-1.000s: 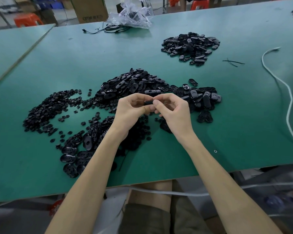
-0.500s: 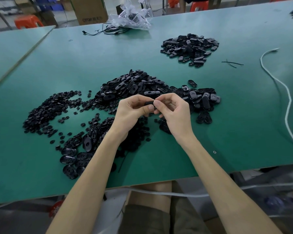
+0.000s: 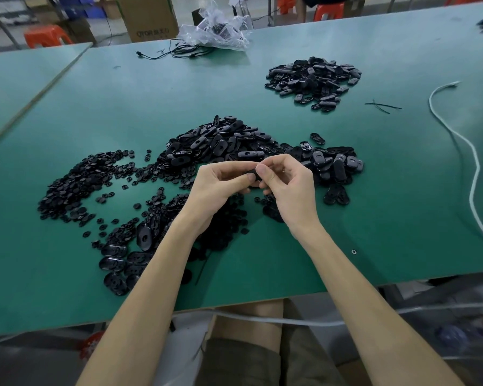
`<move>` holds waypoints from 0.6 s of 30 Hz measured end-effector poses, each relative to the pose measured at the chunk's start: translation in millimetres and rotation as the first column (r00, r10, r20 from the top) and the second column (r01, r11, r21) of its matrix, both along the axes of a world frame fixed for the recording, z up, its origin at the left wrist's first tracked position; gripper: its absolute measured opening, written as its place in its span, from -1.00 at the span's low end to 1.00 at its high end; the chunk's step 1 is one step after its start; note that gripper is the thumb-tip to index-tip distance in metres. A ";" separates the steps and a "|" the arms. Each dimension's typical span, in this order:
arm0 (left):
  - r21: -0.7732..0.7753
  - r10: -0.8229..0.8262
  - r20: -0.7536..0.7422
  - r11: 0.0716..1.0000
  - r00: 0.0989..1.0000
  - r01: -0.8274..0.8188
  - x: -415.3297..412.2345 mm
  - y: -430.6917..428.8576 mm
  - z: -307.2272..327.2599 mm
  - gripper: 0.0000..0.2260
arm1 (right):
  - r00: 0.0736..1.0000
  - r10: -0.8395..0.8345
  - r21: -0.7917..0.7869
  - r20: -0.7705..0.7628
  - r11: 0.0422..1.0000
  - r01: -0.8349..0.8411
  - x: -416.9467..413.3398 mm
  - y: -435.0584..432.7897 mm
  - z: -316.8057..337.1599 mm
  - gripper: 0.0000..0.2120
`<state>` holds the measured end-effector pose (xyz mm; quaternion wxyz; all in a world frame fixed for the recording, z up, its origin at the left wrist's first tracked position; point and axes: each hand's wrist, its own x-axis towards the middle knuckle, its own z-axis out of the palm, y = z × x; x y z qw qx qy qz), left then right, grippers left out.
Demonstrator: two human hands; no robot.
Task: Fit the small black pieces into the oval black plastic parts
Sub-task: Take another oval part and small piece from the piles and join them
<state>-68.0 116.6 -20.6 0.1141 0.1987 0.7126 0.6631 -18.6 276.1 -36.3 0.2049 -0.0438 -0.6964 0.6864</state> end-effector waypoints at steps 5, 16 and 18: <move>0.020 -0.003 0.001 1.000 1.000 0.003 -0.4 0.3 0.2 -0.80 | 1.000 0.006 -0.008 0.007 1.000 -0.006 0.7 0.1 1.5 -0.96; -0.032 0.093 -0.054 0.995 0.994 -0.095 2.1 7.3 -0.6 -0.84 | 0.999 0.033 -0.010 0.035 0.999 -0.033 1.1 -1.7 3.1 -0.93; -0.045 0.112 -0.063 0.992 0.992 -0.115 3.1 9.3 -0.1 -0.83 | 0.999 0.030 0.008 0.043 0.999 -0.031 1.0 -1.8 3.1 -0.92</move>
